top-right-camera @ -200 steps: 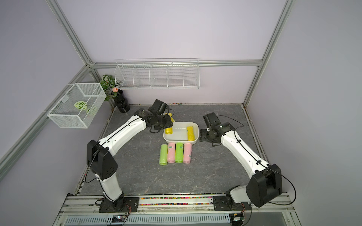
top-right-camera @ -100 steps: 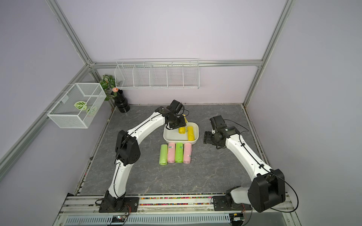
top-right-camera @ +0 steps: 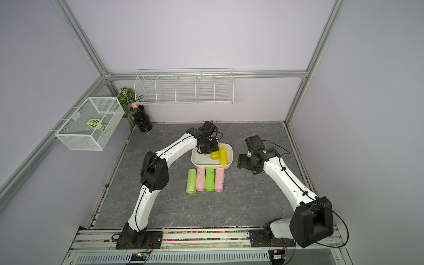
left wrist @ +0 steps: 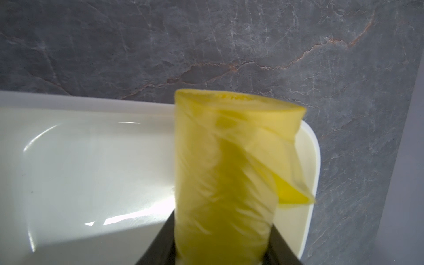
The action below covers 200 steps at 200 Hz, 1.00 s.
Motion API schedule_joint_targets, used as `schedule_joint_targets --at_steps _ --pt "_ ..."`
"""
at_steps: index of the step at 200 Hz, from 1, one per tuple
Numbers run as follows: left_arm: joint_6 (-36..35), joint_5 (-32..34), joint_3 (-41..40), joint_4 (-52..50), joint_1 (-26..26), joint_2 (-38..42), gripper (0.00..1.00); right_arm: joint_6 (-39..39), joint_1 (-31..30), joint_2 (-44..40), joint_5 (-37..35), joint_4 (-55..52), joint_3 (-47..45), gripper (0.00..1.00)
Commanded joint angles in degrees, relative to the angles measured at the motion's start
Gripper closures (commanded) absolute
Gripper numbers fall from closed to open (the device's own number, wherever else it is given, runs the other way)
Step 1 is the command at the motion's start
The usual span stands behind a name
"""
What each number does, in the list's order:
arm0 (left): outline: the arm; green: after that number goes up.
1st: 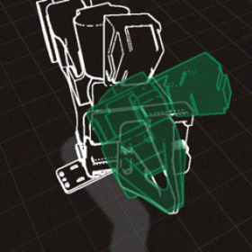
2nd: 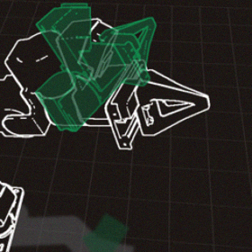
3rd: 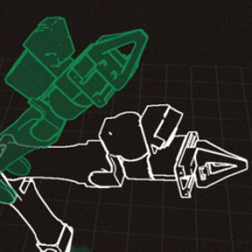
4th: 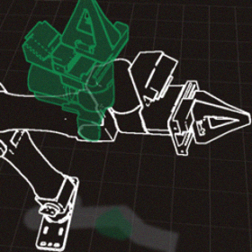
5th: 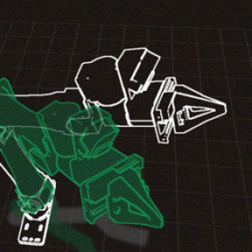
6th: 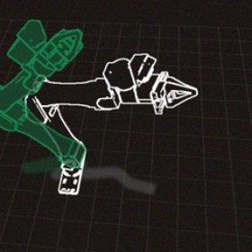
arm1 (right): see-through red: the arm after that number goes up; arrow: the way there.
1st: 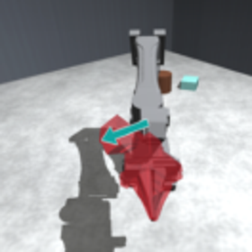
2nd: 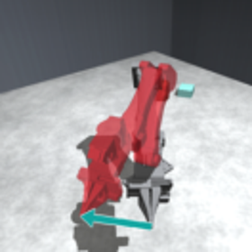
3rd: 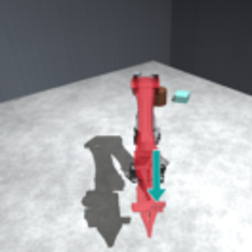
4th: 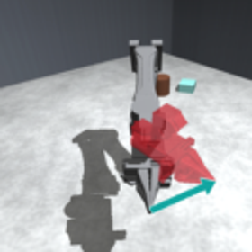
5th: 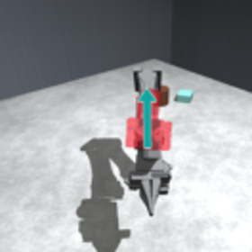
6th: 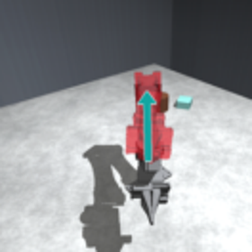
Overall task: Put the roll of trash bags into the storage box
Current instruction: Place the roll of trash bags in the storage box.
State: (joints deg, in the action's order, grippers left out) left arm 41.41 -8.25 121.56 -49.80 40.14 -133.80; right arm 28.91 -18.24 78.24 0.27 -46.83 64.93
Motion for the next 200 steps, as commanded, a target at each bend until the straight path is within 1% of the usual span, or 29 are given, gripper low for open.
schedule_joint_targets --at_steps 1,55,79,120,153,200 --pt "0.4 -1.0 -0.5 2.1 0.0 -1.8 0.8 -0.3 0.2 1.1 0.9 0.5 -1.1 0.22" --pt "1.2 -0.6 -1.5 2.1 0.0 -3.8 0.82 -0.4 0.2 1.5 0.8 0.4 -1.4 0.22" --pt "1.5 0.5 -3.6 3.0 0.1 -1.9 0.84 -0.4 0.2 1.5 0.8 0.4 -1.3 0.22" --pt "2.1 1.4 -8.6 4.9 0.1 2.6 0.82 -0.3 0.2 1.7 0.9 0.8 -1.5 0.22" --pt "2.8 0.9 -11.1 6.1 0.2 3.5 0.83 0.0 0.2 1.8 1.4 1.0 -1.7 0.22" --pt "3.1 0.0 -10.5 6.2 0.2 1.9 0.83 0.0 0.2 1.7 1.5 0.9 -1.5 0.22"
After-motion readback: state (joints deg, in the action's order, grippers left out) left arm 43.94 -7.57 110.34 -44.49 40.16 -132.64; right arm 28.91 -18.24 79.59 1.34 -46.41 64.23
